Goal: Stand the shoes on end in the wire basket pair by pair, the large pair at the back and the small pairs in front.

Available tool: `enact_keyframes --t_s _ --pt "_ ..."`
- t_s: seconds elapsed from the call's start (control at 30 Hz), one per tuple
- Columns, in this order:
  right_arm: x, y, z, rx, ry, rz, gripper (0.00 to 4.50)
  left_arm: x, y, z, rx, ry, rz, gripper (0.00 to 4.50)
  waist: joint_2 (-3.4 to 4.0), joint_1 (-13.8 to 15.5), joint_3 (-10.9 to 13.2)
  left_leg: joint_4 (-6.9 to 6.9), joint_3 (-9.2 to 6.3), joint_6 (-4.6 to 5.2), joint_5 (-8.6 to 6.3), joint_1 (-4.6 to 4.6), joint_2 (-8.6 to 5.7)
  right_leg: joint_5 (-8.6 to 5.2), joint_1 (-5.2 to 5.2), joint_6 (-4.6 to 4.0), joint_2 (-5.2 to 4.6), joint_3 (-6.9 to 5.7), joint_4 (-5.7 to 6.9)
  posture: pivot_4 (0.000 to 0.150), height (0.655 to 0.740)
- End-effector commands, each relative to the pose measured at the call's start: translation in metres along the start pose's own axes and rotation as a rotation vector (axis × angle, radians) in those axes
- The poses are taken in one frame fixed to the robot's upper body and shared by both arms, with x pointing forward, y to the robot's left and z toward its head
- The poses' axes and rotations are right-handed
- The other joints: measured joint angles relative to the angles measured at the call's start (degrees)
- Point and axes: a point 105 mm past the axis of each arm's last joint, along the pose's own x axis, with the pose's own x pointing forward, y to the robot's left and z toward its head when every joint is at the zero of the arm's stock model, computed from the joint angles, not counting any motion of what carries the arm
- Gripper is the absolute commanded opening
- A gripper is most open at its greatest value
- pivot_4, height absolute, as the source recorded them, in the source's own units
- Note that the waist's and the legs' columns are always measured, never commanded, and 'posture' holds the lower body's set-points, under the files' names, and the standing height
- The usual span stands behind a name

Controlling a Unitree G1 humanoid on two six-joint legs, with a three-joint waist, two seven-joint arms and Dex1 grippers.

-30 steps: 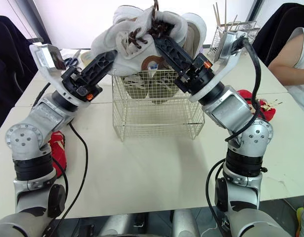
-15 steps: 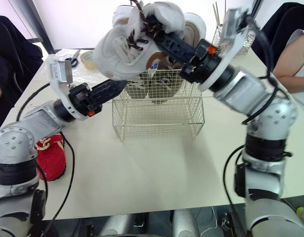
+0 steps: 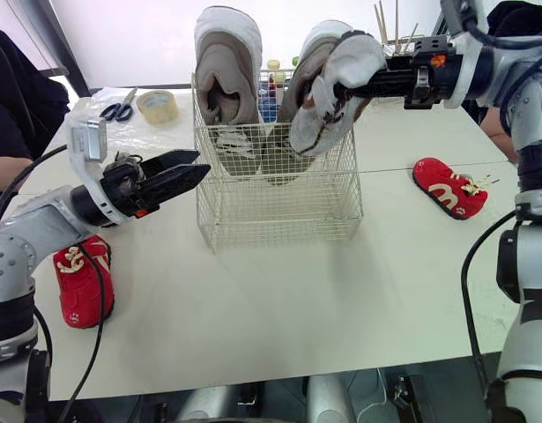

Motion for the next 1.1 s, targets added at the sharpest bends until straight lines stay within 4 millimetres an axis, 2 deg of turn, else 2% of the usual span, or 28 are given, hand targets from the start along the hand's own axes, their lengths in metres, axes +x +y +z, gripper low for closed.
enact_keyframes --t_s 0.03,0.33,0.63,0.8,0.93,0.97,1.0,1.1 --pt "-0.005 -0.007 -0.005 -0.062 0.076 -0.003 0.52 -0.002 -0.007 0.013 0.059 -0.043 -0.008 4.46 0.00 0.00 0.00 0.00 0.00 -0.01 0.00 0.00 -0.01 0.00 0.00 0.00 0.00 0.00 0.00 0.150 0.7400" --pt "0.011 -0.007 -0.033 -0.030 0.144 0.049 0.52 -0.002 -0.008 0.015 0.080 -0.054 0.009 4.46 0.02 -0.02 0.00 -0.05 -0.04 -0.12 0.06 0.02 -0.03 0.00 -0.05 0.00 0.00 0.00 0.05 0.150 0.7400" --pt "0.017 0.001 -0.063 0.126 0.124 0.069 0.52 0.002 -0.008 0.016 0.094 -0.064 0.017 4.46 0.01 0.20 0.00 -0.11 -0.07 -0.14 0.07 0.02 -0.06 0.00 -0.05 0.00 0.00 -0.01 0.05 0.150 0.7400" --pt "0.019 0.007 -0.070 0.143 0.119 0.086 0.52 0.004 -0.007 0.017 0.095 -0.066 0.019 4.46 0.01 0.23 0.00 -0.11 -0.07 -0.13 0.07 0.02 -0.06 0.00 -0.05 0.00 0.00 -0.01 0.06 0.150 0.7400" --pt "0.019 0.008 -0.066 0.150 0.090 0.084 0.52 0.006 -0.007 0.018 0.096 -0.066 0.014 4.46 0.00 0.19 0.00 -0.11 -0.08 -0.14 0.08 0.02 -0.06 0.00 -0.05 0.00 0.01 -0.01 0.06 0.150 0.7400" --pt "0.018 0.008 -0.065 0.154 0.082 0.082 1.30 0.006 -0.007 0.018 0.097 -0.066 0.013 4.50 0.00 0.19 0.00 -0.12 -0.08 -0.14 0.08 0.02 -0.06 0.00 -0.05 0.00 0.01 -0.01 0.06 0.150 0.7400" --pt "0.018 0.008 -0.064 0.157 0.076 0.080 1.53 0.007 -0.006 0.019 0.097 -0.066 0.013 4.50 0.00 0.18 0.00 -0.12 -0.08 -0.14 0.08 0.02 -0.06 0.00 -0.05 0.00 0.01 -0.01 0.06 0.150 0.7400" --pt "0.016 0.009 -0.063 0.143 0.074 0.065 2.86 0.008 -0.007 0.019 0.099 -0.066 0.009 4.50 0.00 -0.01 0.00 -0.13 -0.07 -0.14 0.08 0.02 -0.06 0.01 -0.05 0.00 0.01 -0.01 0.06 0.150 0.7400"
